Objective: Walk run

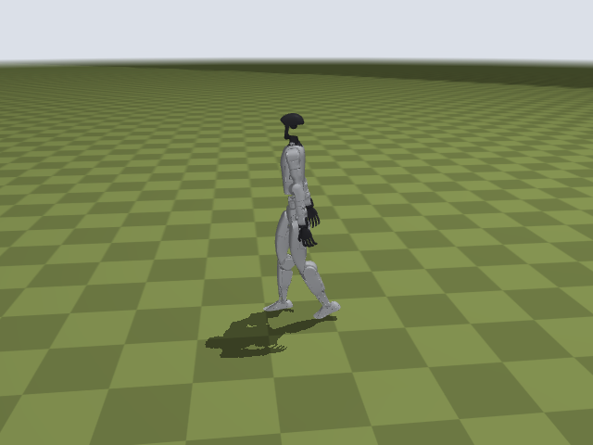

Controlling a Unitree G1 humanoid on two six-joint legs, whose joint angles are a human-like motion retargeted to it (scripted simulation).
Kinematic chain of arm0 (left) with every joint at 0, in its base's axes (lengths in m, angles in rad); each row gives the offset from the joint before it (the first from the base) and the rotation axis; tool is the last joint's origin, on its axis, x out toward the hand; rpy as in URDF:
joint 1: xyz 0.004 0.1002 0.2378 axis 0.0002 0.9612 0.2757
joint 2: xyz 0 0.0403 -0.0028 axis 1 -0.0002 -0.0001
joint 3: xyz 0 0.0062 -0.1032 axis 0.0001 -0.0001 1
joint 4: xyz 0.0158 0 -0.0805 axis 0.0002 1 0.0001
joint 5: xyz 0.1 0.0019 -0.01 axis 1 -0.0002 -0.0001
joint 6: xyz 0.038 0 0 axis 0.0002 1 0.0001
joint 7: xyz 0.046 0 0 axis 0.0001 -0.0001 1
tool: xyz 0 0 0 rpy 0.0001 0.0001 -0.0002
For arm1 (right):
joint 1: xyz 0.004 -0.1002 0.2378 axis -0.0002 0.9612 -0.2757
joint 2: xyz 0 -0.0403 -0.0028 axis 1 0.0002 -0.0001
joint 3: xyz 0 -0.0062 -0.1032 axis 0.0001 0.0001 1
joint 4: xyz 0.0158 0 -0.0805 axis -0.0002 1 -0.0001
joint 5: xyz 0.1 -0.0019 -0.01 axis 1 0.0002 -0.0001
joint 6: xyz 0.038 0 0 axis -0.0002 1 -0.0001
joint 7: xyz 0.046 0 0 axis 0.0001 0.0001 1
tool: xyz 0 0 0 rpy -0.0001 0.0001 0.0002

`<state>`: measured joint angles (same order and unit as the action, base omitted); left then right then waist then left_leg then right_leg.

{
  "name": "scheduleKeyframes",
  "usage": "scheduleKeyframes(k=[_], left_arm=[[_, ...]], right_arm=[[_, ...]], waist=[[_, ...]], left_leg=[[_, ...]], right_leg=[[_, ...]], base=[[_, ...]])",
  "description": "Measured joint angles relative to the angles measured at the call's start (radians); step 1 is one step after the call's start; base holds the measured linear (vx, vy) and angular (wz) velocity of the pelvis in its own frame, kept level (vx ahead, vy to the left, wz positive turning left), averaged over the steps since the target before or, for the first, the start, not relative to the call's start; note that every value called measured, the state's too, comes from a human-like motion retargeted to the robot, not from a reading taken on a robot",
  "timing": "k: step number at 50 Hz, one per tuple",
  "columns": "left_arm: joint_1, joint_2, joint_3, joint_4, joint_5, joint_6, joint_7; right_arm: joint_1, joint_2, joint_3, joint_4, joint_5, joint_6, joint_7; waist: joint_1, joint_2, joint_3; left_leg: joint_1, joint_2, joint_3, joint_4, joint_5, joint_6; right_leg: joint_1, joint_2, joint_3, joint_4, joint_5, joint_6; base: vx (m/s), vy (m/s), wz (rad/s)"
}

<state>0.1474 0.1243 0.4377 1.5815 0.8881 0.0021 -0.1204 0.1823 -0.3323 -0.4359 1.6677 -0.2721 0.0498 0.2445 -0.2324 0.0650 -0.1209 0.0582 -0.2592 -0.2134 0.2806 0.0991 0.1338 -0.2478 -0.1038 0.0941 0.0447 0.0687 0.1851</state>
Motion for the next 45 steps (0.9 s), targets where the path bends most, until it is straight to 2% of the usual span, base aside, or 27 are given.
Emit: scheduleKeyframes(k=[2,5,7,10,11,15,20,25,30,32,35,38,40,42,43,45], left_arm=[[0.053,-0.026,0.014,0.02,-0.004,0.001,0.001],[0.13,-0.046,0.013,0.025,-0.015,-0.037,-0.044],[0.162,-0.055,0.029,0.016,0.01,-0.027,-0.068],[0.182,-0.083,0.084,0.008,0.053,0.018,-0.041],[0.186,-0.091,0.095,0.013,0.039,0.024,-0.026],[0.194,-0.114,0.11,0.021,-0.044,0.019,-0.019],[0.176,-0.142,0.123,0.004,-0.066,0.006,-0.066],[0.152,-0.176,0.129,-0.002,-0.094,0.006,-0.062],[0.149,-0.203,0.146,-0.001,-0.093,0.012,-0.095],[0.154,-0.208,0.161,-0.003,-0.08,0.013,-0.091],[0.163,-0.201,0.186,0.002,-0.069,0.02,-0.076],[0.15,-0.17,0.211,0.031,-0.092,0.034,-0.082],[0.13,-0.144,0.21,0.041,-0.113,0.04,-0.09],[0.103,-0.124,0.199,0.029,-0.136,0.021,-0.069],[0.085,-0.114,0.188,0.018,-0.149,0.009,-0.054],[0.036,-0.093,0.164,-0.019,-0.17,-0.007,-0.035]], right_arm=[[-0.042,-0.008,0.012,-0.007,0.021,0.001,-0.011],[-0.112,-0.016,0.06,-0.025,0.03,-0.014,-0.036],[-0.172,-0.017,0.098,-0.036,0.014,-0.007,-0.049],[-0.266,-0.019,0.146,-0.059,-0.034,0.014,-0.068],[-0.286,-0.019,0.16,-0.074,-0.056,0.016,-0.078],[-0.346,-0.011,0.205,-0.138,-0.109,-0.002,-0.12],[-0.386,-0.002,0.22,-0.192,-0.096,-0.029,-0.143],[-0.402,0.018,0.206,-0.202,-0.112,-0.041,-0.148],[-0.393,0.048,0.236,-0.17,-0.152,-0.051,-0.121],[-0.375,0.067,0.246,-0.156,-0.178,-0.052,-0.101],[-0.331,0.098,0.257,-0.13,-0.22,-0.059,-0.077],[-0.276,0.125,0.268,-0.089,-0.259,-0.061,-0.087],[-0.226,0.135,0.263,-0.069,-0.266,-0.06,-0.113],[-0.174,0.136,0.25,-0.047,-0.251,-0.068,-0.147],[-0.15,0.133,0.239,-0.036,-0.236,-0.07,-0.162],[-0.101,0.131,0.201,-0.021,-0.208,-0.059,-0.183]], waist=[[0.016,-0.009,0.002],[0.018,-0.019,-0.016],[0.01,-0.028,-0.021],[0.02,-0.044,-0.008],[0.035,-0.046,-0.004],[0.089,-0.041,0.011],[0.146,-0.031,0.03],[0.166,-0.023,0.047],[0.176,-0.047,0.048],[0.21,-0.074,0.041],[0.261,-0.113,0.032],[0.287,-0.121,0.008],[0.261,-0.084,-0.001],[0.227,-0.037,-0.006],[0.218,-0.015,-0.011],[0.205,0.013,-0.025]], left_leg=[[-0.049,-0.011,0.037,0.101,0.121,-0.072],[-0.141,0.016,0.163,0.261,0.214,-0.212],[-0.202,0.062,0.263,0.357,0.201,-0.229],[-0.276,0.143,0.415,0.429,0.09,-0.137],[-0.302,0.141,0.424,0.422,0.067,-0.121],[-0.387,0.111,0.385,0.3,-0.009,-0.116],[-0.425,0.191,0.561,0.026,-0.051,-0.057],[-0.42,0.153,0.759,-0.208,-0.102,-0.049],[-0.37,0.107,0.895,-0.288,-0.142,-0.004],[-0.348,0.093,0.88,-0.284,-0.139,0.063],[-0.305,0.072,0.867,-0.297,-0.091,0.128],[-0.281,0.092,0.808,-0.273,-0.133,0.128],[-0.255,0.118,0.741,-0.254,-0.159,0.128],[-0.217,0.145,0.701,-0.25,-0.173,0.128],[-0.208,0.154,0.66,-0.249,-0.176,0.128],[-0.201,0.157,0.577,-0.246,-0.181,0.128]], right_leg=[[0.028,-0.015,-0.02,-0.01,-0.013,-0.019],[0.055,-0.04,-0.078,-0.017,-0.049,-0.032],[0.075,-0.062,-0.139,-0.016,-0.077,-0.037],[0.112,-0.08,-0.219,-0.013,-0.102,-0.069],[0.124,-0.079,-0.234,-0.011,-0.109,-0.08],[0.175,-0.06,-0.321,-0.004,-0.142,-0.121],[0.261,-0.007,-0.445,-0.017,-0.196,-0.136],[0.352,0.056,-0.595,-0.032,-0.253,-0.124],[0.425,0.077,-0.674,-0.019,-0.274,-0.075],[0.443,0.06,-0.666,-0.001,-0.251,-0.043],[0.481,0.027,-0.683,0.041,-0.168,0.019],[0.481,-0.005,-0.645,0.149,0.045,0.072],[0.452,-0.004,-0.605,0.274,0.205,0.041],[0.387,0.048,-0.501,0.419,0.32,-0.015],[0.347,0.081,-0.434,0.483,0.34,-0.02],[0.258,0.129,-0.332,0.59,0.252,-0.002]], base=[[0.47,-0.14,0.55],[0.45,-0.2,1.06],[0.26,-0.17,1.53],[0.23,-0.11,1.26],[0.25,-0.07,0.82],[0.31,-0.08,0.94],[0.27,-0.09,1.44],[0.33,-0.08,1.58],[0.51,-0.06,1.09],[0.6,-0.07,0.08],[0.81,-0.09,-0.1],[0.73,-0.04,0.12],[0.74,0.12,1.25],[0.66,0.11,1.84],[0.69,0.12,1.88],[0.64,0.11,1.97]])
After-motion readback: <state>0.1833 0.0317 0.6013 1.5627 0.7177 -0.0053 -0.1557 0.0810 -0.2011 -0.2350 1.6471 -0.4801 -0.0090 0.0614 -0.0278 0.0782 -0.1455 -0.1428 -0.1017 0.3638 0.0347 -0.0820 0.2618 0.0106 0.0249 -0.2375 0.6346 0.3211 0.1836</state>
